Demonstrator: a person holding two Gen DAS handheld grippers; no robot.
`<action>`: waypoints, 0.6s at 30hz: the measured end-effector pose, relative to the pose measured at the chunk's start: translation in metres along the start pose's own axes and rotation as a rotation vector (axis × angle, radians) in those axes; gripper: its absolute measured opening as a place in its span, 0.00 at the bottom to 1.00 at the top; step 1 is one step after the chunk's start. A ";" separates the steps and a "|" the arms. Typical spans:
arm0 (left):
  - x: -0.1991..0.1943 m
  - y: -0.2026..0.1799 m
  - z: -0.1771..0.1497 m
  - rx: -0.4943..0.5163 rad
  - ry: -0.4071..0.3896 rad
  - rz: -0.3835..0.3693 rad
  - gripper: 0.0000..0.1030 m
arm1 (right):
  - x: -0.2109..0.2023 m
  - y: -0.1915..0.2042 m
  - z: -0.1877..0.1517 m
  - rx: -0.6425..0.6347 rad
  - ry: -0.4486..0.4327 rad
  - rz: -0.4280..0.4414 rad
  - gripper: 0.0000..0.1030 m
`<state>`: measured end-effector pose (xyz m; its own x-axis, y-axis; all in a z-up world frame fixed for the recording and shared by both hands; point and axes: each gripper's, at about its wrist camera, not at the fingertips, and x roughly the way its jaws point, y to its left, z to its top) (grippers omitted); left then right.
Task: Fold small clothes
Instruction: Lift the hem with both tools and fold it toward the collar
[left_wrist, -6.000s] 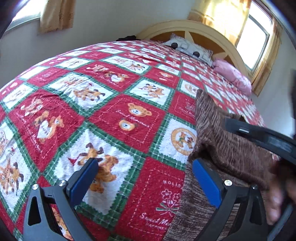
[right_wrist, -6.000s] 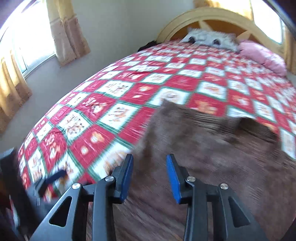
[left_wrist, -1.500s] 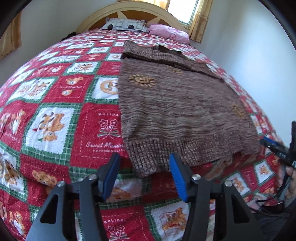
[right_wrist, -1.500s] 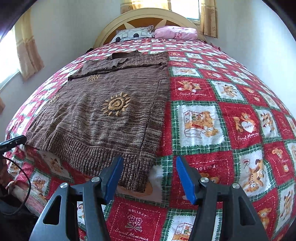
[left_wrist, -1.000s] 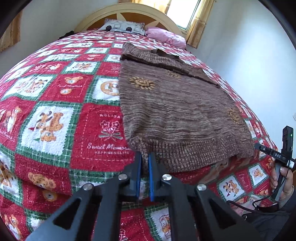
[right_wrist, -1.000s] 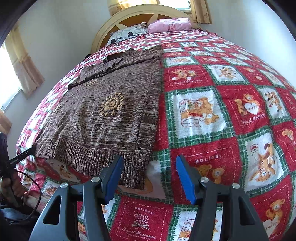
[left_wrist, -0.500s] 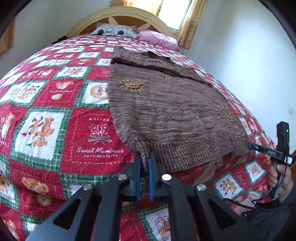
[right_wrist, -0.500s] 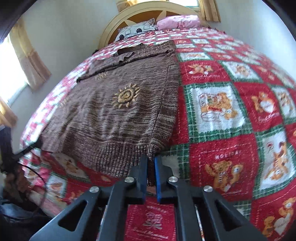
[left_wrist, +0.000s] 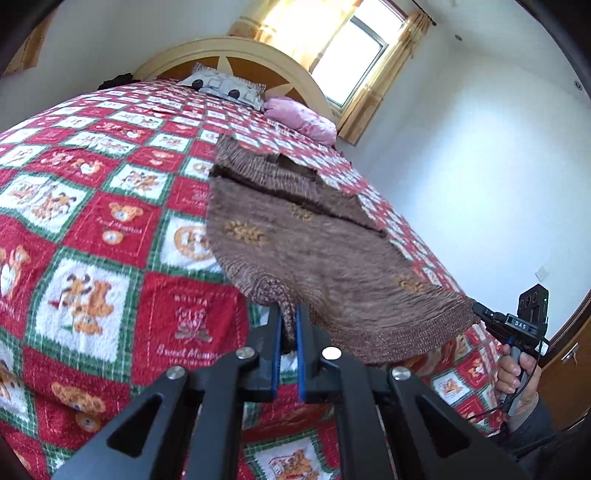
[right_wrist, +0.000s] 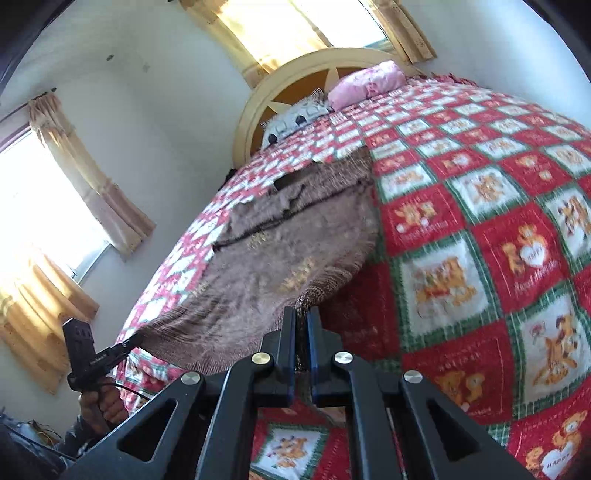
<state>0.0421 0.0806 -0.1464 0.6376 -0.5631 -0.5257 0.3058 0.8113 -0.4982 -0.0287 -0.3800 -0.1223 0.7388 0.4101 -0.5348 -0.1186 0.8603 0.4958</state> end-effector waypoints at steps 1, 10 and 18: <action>0.001 0.000 0.005 -0.005 -0.007 -0.007 0.06 | -0.001 0.004 0.005 -0.008 -0.011 0.004 0.05; 0.004 0.003 0.063 -0.038 -0.100 -0.044 0.06 | 0.015 0.019 0.059 -0.023 -0.054 0.035 0.05; 0.035 0.003 0.118 -0.024 -0.116 -0.009 0.06 | 0.039 0.012 0.101 0.034 -0.067 0.035 0.04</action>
<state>0.1484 0.0822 -0.0854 0.7130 -0.5475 -0.4381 0.2961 0.8014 -0.5197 0.0657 -0.3845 -0.0675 0.7775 0.4172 -0.4705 -0.1230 0.8346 0.5369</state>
